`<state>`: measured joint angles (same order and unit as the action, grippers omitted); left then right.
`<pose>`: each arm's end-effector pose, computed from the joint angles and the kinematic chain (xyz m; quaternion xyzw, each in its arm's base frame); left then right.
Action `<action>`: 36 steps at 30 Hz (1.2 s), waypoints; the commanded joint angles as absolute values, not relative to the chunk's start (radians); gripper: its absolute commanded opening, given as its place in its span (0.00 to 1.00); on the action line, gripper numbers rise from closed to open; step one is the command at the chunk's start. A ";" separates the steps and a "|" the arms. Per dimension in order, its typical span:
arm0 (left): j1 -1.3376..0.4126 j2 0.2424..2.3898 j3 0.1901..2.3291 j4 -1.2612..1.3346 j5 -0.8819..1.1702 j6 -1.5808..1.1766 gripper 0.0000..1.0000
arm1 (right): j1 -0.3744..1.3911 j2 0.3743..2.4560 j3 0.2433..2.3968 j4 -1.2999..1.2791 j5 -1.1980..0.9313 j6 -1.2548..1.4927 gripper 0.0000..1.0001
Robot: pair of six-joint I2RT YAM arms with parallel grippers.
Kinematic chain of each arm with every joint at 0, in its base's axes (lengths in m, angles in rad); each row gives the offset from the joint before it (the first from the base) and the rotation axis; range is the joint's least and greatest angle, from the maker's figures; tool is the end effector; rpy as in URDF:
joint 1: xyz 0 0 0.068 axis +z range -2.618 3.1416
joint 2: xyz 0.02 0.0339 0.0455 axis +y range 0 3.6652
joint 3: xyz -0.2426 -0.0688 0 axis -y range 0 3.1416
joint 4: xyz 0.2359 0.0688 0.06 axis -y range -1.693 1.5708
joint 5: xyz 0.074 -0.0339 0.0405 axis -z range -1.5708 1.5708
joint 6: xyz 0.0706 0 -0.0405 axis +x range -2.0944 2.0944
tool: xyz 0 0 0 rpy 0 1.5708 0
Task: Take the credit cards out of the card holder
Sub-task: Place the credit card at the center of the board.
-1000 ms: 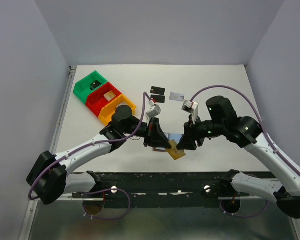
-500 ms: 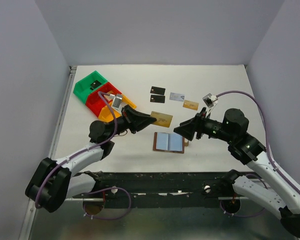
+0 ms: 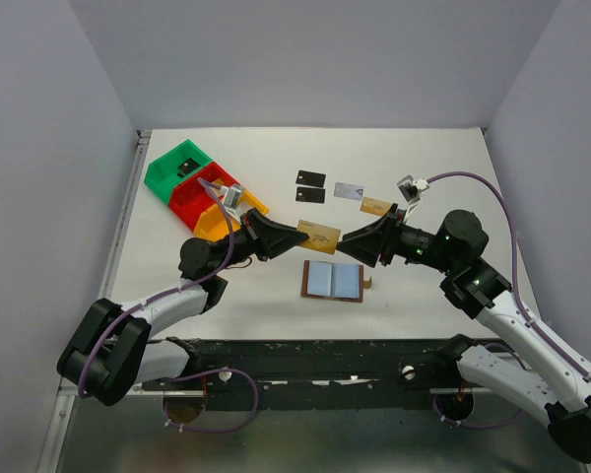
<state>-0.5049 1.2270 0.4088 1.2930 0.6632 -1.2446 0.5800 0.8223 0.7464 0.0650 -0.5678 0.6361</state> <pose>0.2053 -0.1631 0.2700 0.0810 0.5597 -0.7281 0.3873 0.1701 0.1568 0.3317 -0.1778 0.6877 0.5491 0.4403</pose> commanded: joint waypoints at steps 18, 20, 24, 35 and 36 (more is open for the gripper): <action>-0.502 1.180 0.413 1.598 0.661 -1.261 0.00 | 0.568 0.914 0.732 0.127 -0.620 0.663 0.44; -0.502 1.180 0.411 1.600 0.664 -1.261 0.00 | 0.568 0.922 0.730 0.133 -0.623 0.667 0.41; -0.503 1.183 0.407 1.598 0.669 -1.261 0.00 | 0.561 0.928 0.716 0.170 -0.640 0.676 0.36; -0.502 1.195 0.411 1.595 0.701 -1.269 0.14 | 0.542 0.943 0.709 0.227 -0.692 0.716 0.00; -0.500 1.198 0.413 1.597 0.703 -1.266 0.37 | 0.532 0.939 0.710 0.215 -0.695 0.716 0.00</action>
